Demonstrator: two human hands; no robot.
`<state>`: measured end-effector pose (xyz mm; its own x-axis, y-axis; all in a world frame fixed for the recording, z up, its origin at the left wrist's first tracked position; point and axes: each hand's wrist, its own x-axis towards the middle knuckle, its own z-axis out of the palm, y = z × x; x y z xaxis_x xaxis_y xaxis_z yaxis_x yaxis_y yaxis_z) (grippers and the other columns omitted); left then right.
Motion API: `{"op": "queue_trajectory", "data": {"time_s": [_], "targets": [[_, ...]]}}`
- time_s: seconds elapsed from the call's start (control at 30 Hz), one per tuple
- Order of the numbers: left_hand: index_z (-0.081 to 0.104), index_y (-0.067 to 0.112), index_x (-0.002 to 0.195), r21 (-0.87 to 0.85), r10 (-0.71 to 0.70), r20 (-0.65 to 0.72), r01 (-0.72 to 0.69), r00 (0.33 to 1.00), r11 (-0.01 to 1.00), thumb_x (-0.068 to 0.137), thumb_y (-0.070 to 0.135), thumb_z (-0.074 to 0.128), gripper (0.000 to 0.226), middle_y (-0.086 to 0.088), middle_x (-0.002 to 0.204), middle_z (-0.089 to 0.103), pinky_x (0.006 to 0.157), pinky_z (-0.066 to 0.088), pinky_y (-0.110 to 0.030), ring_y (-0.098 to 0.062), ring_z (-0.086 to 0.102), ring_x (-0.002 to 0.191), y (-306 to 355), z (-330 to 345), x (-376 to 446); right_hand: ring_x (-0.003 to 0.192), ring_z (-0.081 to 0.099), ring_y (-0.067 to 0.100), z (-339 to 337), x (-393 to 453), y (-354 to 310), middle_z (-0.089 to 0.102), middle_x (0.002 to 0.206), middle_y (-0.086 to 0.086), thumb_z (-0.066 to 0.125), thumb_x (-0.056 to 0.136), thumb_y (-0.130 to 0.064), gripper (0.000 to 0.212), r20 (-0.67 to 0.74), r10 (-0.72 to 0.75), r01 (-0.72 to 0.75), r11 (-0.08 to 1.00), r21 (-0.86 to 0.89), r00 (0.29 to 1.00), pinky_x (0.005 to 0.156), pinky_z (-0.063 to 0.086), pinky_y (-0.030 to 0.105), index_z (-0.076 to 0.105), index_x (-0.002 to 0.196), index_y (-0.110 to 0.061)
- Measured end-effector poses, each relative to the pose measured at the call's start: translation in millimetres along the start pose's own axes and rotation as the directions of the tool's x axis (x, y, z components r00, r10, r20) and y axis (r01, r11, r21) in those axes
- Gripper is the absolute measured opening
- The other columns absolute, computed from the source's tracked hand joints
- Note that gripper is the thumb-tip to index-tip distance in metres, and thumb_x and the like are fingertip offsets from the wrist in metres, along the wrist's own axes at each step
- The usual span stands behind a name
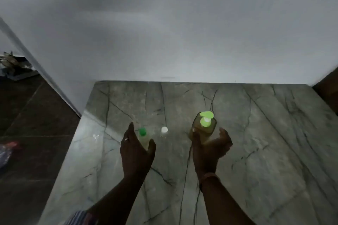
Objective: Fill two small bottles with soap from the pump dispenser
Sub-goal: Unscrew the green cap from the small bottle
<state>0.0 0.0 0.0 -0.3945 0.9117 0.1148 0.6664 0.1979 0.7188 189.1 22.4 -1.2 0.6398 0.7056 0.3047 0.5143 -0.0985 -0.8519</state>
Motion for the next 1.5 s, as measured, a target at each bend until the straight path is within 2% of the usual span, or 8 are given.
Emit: {"op": "queue_trajectory", "data": {"time_s": [0.13, 0.43, 0.6, 0.73, 0.87, 1.23, 1.37, 1.5], "targets": [[0.024, 0.024, 0.156, -0.250, -0.078, -0.037, 0.066, 0.996, 0.966, 0.086, 0.032, 0.078, 0.090, -0.005, 0.148, 0.048, 0.106, 0.044, -0.044, -0.022, 0.046, 0.132, -15, 31, 10, 0.130, 0.039, 0.016, 30, 9, 18, 0.036, 0.146, 0.001, 0.092, 0.062, -0.042, 0.109, 0.095, 0.086, -0.106, 0.966, 0.234, 0.992, 0.092, 0.043, 0.008, 0.027, 0.147, -0.022], [0.054, 0.029, 0.122, -0.331, 0.007, -0.126, -0.049, 0.992, 0.943, 0.094, 0.029, 0.071, 0.033, 0.016, 0.104, 0.065, 0.072, 0.041, -0.013, -0.004, 0.062, 0.093, -41, 57, 24, 0.123, 0.055, 0.016, 72, 4, 36, 0.050, 0.140, 0.000, 0.090, 0.069, -0.032, 0.094, -0.110, 0.022, 0.022, 0.926, 0.378, 0.994, 0.093, 0.055, 0.032, 0.034, 0.143, -0.023], [0.054, 0.027, 0.114, -0.343, 0.108, -0.163, -0.159, 0.981, 0.926, 0.096, 0.030, 0.069, 0.023, 0.020, 0.095, 0.064, 0.066, 0.042, 0.000, 0.017, 0.058, 0.089, -57, 65, 22, 0.114, 0.060, 0.019, 79, 3, 51, 0.052, 0.134, 0.004, 0.088, 0.068, -0.027, 0.090, -0.141, -0.058, 0.110, 0.912, 0.394, 0.988, 0.089, 0.056, 0.031, 0.035, 0.141, -0.018], [0.054, 0.022, 0.107, -0.324, 0.166, -0.184, -0.220, 0.969, 0.920, 0.097, 0.027, 0.067, 0.018, 0.013, 0.087, 0.062, 0.058, 0.038, -0.006, 0.012, 0.057, 0.078, -62, 68, 24, 0.104, 0.061, 0.020, 77, 3, 56, 0.054, 0.127, 0.007, 0.086, 0.065, -0.022, 0.085, -0.141, -0.123, 0.169, 0.907, 0.386, 0.982, 0.084, 0.052, 0.016, 0.040, 0.136, -0.012], [0.054, 0.016, 0.100, -0.363, 0.214, -0.215, -0.281, 0.953, 0.888, 0.096, 0.020, 0.068, 0.015, 0.017, 0.079, 0.057, 0.057, 0.038, -0.002, 0.026, 0.053, 0.073, -65, 62, 12, 0.094, 0.064, 0.022, 66, -9, 53, 0.056, 0.121, 0.007, 0.082, 0.062, -0.025, 0.079, -0.095, -0.114, 0.144, 0.889, 0.435, 0.989, 0.081, 0.057, 0.033, 0.041, 0.129, -0.014], [0.050, 0.015, 0.109, -0.378, 0.238, -0.094, -0.256, 0.967, 0.890, 0.096, 0.016, 0.060, 0.017, 0.003, 0.083, 0.059, 0.057, 0.036, -0.029, -0.010, 0.055, 0.070, -87, 15, -93, 0.082, 0.062, 0.009, -19, -91, 57, 0.060, 0.102, -0.009, 0.082, 0.060, -0.037, 0.069, 0.135, -0.178, 0.104, 0.895, 0.434, 0.975, 0.071, 0.050, 0.023, 0.039, 0.114, -0.031], [0.048, 0.011, 0.114, -0.460, 0.285, -0.016, -0.260, 0.958, 0.849, 0.095, 0.006, 0.060, 0.023, -0.009, 0.093, 0.064, 0.074, 0.050, -0.043, -0.023, 0.060, 0.080, -85, -5, -151, 0.076, 0.056, -0.008, -64, -121, 68, 0.055, 0.094, -0.023, 0.084, 0.060, -0.039, 0.069, 0.227, -0.267, 0.147, 0.888, 0.436, 0.937, 0.063, 0.045, 0.016, 0.041, 0.113, -0.035], [0.048, 0.019, 0.123, -0.459, 0.375, 0.076, -0.302, 0.924, 0.836, 0.095, 0.018, 0.069, 0.036, -0.001, 0.111, 0.073, 0.084, 0.059, -0.040, -0.012, 0.071, 0.095, -88, -8, -173, 0.084, 0.060, -0.009, -75, -138, 72, 0.057, 0.102, -0.023, 0.086, 0.061, -0.041, 0.072, 0.295, -0.347, 0.183, 0.866, 0.466, 0.890, 0.065, 0.047, 0.012, 0.042, 0.119, -0.039]]}}
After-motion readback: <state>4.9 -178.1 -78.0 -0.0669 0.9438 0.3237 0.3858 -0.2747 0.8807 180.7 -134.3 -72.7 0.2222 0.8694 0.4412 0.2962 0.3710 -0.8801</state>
